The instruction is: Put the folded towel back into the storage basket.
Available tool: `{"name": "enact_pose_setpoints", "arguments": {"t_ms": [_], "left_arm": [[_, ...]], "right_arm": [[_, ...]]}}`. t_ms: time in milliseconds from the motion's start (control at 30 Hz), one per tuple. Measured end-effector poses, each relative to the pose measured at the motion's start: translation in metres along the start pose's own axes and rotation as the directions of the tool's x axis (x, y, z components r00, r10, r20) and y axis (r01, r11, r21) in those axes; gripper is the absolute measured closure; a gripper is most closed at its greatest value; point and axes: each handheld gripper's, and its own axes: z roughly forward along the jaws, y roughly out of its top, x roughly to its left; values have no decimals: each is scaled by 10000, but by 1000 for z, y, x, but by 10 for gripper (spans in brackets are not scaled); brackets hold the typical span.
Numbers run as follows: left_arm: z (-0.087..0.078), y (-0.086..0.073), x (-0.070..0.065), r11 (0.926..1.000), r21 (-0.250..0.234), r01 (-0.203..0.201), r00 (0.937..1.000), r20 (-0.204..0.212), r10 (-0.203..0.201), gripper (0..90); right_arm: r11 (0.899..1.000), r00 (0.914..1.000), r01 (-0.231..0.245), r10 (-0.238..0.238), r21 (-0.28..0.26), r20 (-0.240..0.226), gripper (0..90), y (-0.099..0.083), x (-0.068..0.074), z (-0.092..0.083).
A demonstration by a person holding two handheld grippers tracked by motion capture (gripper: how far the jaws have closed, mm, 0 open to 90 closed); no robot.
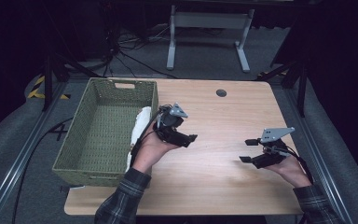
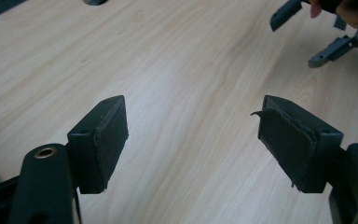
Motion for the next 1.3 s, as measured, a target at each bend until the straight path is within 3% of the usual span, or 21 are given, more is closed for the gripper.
{"name": "enact_pose_setpoints", "arguments": {"t_ms": [167,500,733,967,1300], "left_arm": [[19,-6,-18,9999,-15,-132,9996,235,133,245],[54,-23,-48,9949,670,-750,9970,261,734,210],[72,-40,-55,9896,1097,-931,9954,341,899,186],[84,-57,-56,9897,1083,-934,9953,365,899,170],[105,-69,-55,9827,1429,-1181,9929,268,1155,150]], "right_arm": [[9998,9999,-171,170,71,23,263,-9,3,-2],[9988,9988,-468,466,149,154,230,-25,8,-4],[9972,9970,-653,637,369,435,208,-39,9,-1],[9935,9939,-905,857,695,688,192,-55,9,5],[9938,9930,-682,591,878,1019,161,-64,10,13]]}}
